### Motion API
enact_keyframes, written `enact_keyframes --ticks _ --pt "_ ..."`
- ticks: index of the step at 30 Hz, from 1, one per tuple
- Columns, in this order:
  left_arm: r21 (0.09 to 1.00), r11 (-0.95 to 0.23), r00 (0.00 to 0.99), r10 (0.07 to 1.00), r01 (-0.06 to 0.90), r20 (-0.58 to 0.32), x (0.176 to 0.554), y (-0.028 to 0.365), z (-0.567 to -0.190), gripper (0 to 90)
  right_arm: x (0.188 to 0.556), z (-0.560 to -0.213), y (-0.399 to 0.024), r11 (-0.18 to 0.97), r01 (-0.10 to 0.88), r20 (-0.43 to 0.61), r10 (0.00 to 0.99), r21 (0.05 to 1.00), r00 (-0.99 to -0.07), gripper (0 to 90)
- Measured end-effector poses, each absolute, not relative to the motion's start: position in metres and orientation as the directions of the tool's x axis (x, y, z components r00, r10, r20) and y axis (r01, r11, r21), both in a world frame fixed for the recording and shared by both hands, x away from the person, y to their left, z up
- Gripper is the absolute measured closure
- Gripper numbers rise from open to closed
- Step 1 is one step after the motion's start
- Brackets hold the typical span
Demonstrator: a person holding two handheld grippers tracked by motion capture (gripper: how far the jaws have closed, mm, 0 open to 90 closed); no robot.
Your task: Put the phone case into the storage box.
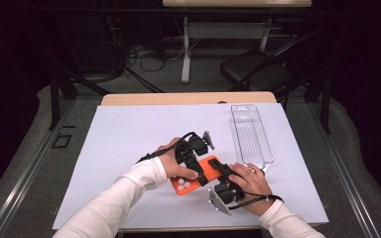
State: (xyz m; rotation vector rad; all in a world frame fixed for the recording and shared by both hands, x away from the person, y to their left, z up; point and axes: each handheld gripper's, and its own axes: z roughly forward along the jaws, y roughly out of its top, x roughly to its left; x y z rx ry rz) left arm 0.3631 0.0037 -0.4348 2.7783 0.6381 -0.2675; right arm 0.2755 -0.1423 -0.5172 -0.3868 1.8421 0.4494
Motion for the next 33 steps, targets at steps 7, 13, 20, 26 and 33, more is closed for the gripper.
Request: enact_keyframes --ticks 7,13,20,26,33 --pt "0.234 -0.857 0.881 0.404 0.459 -0.248 0.3631 0.0044 -0.4347 16.3 0.2749 -0.5178 -0.1422 0.872 -0.482 -0.958 -0.062 0.084 -0.28 79.5" --pt "0.226 -0.859 0.88 0.404 0.459 -0.25 0.3641 0.0043 -0.4355 16.3 0.275 -0.5186 -0.1413 0.875 -0.478 -0.956 -0.07 0.078 -0.284 79.6" --pt "0.225 -0.858 0.878 0.404 0.461 -0.257 0.3646 0.0052 -0.4357 16.3 0.2742 -0.5204 -0.1412 0.873 -0.484 -0.961 -0.079 0.061 -0.264 81.7" --pt "0.229 -0.854 0.873 0.406 0.468 -0.27 0.3649 0.0063 -0.4356 16.3 0.2735 -0.5208 -0.1407 0.871 -0.488 -0.965 -0.083 0.051 -0.248 83.3" --pt "0.225 -0.851 0.867 0.408 0.475 -0.286 0.3664 0.0075 -0.4358 16.2 0.2731 -0.522 -0.141 0.87 -0.491 -0.969 -0.086 0.04 -0.23 85.0"
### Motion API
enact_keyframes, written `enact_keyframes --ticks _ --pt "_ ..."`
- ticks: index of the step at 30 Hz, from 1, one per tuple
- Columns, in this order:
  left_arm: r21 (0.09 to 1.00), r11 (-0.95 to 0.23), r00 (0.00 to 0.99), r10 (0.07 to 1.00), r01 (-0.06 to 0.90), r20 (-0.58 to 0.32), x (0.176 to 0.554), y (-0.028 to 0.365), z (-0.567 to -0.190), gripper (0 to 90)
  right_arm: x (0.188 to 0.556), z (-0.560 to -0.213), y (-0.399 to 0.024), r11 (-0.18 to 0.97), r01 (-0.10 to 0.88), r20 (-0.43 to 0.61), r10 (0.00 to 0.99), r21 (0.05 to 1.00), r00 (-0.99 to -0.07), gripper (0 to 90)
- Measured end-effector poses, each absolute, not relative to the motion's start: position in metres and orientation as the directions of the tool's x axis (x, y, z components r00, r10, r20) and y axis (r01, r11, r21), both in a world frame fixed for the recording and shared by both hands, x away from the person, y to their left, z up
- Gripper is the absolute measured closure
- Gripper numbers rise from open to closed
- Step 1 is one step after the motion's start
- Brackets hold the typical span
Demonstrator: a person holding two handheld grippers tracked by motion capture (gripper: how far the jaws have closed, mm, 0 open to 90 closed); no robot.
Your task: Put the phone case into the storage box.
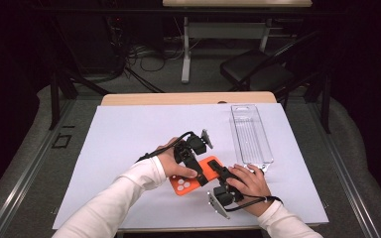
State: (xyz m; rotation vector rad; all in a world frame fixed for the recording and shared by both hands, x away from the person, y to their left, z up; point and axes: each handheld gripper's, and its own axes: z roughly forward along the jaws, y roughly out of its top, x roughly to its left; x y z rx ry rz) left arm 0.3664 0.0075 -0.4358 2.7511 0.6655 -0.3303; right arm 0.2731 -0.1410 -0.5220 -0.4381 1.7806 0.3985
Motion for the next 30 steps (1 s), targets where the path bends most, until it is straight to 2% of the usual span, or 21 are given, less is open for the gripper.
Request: enact_keyframes --ticks 15,30 --pt "0.227 -0.841 0.854 0.412 0.491 -0.319 0.367 0.0089 -0.4372 16.1 0.2715 -0.5227 -0.1421 0.867 -0.498 -0.977 -0.093 0.017 -0.194 86.5" --pt "0.257 -0.845 0.874 0.402 0.469 -0.271 0.3637 0.0078 -0.437 14.6 0.2723 -0.524 -0.1414 0.868 -0.496 -0.975 -0.094 0.018 -0.2 86.6"
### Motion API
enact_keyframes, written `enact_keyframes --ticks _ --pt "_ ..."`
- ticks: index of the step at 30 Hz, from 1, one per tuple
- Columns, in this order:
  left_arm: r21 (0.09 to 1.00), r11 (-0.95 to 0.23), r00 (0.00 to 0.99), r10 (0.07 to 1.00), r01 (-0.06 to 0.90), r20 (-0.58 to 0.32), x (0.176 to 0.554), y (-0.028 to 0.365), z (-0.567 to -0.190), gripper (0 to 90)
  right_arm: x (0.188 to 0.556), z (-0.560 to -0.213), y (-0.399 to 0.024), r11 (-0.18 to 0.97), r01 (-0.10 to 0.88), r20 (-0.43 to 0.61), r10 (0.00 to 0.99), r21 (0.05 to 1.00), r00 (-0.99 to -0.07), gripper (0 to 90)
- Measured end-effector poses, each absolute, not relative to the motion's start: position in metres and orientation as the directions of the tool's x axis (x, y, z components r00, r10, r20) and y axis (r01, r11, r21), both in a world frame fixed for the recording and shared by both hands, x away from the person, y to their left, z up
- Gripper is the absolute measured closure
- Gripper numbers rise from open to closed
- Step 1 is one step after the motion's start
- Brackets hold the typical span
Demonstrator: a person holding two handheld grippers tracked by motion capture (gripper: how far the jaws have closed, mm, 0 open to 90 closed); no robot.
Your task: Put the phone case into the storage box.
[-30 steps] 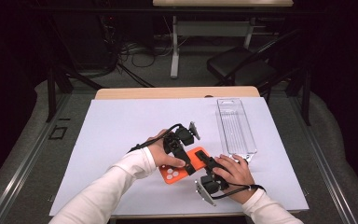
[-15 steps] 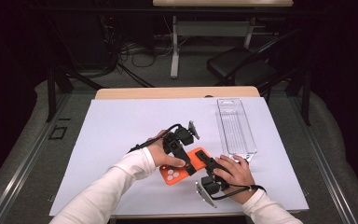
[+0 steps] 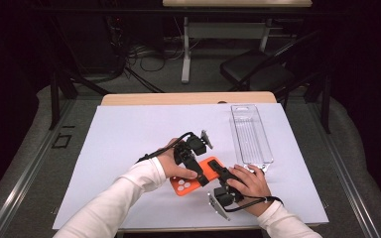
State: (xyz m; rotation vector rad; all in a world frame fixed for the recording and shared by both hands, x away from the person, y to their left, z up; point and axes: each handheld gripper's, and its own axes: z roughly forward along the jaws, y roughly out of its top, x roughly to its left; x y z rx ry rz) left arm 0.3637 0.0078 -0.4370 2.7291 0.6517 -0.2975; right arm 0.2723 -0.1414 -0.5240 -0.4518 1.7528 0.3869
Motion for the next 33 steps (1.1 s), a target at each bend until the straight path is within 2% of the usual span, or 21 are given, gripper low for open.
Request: enact_keyframes --ticks 17,33 --pt "0.286 -0.839 0.883 0.408 0.463 -0.231 0.36 0.013 -0.431 9.5 0.275 -0.528 -0.143 0.874 -0.485 -0.97 -0.101 0.02 -0.221 86.5" --pt "0.317 -0.815 0.874 0.44 0.485 -0.206 0.359 0.038 -0.423 11.2 0.277 -0.531 -0.152 0.892 -0.445 -0.962 -0.046 0.081 -0.268 86.5"
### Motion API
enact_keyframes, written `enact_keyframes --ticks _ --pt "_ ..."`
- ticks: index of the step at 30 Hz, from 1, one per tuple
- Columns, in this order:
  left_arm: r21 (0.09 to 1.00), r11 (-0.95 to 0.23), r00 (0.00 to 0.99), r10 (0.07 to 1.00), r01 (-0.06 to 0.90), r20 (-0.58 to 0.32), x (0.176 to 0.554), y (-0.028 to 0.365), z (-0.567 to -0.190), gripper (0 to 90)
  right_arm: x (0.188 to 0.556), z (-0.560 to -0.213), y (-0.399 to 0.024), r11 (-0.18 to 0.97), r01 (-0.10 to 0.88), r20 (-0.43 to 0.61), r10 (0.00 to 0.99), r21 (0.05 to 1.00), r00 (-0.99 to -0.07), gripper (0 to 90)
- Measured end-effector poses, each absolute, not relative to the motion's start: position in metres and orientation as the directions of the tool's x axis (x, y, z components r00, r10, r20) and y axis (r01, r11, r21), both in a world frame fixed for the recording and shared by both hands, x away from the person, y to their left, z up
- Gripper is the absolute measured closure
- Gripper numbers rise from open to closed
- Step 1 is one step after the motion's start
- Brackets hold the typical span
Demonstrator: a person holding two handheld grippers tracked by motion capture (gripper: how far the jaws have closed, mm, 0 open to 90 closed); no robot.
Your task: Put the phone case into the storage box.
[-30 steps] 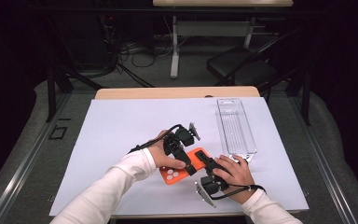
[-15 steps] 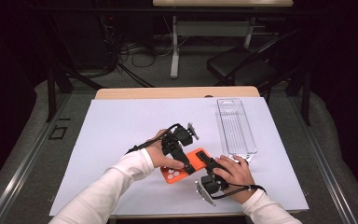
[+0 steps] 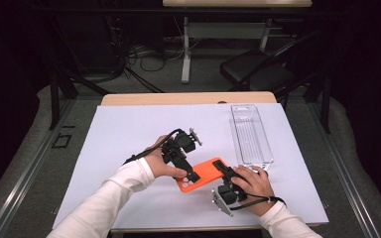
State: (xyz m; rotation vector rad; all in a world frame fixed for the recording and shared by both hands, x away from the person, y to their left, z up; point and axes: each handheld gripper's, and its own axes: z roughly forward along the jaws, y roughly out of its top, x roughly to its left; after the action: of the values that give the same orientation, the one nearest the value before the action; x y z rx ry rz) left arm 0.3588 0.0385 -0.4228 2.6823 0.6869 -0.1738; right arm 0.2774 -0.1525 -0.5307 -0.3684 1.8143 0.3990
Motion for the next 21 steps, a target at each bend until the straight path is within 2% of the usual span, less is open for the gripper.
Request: enact_keyframes --ticks 11,21 --pt "0.36 -0.788 0.866 0.462 0.5 -0.19 0.36 0.056 -0.416 13.2 0.278 -0.527 -0.159 0.896 -0.433 -0.96 -0.03 0.097 -0.277 86.6" --pt "0.424 -0.743 0.851 0.497 0.518 -0.168 0.36 0.077 -0.413 15.9 0.278 -0.527 -0.163 0.89 -0.428 -0.949 0.016 0.156 -0.313 86.7"
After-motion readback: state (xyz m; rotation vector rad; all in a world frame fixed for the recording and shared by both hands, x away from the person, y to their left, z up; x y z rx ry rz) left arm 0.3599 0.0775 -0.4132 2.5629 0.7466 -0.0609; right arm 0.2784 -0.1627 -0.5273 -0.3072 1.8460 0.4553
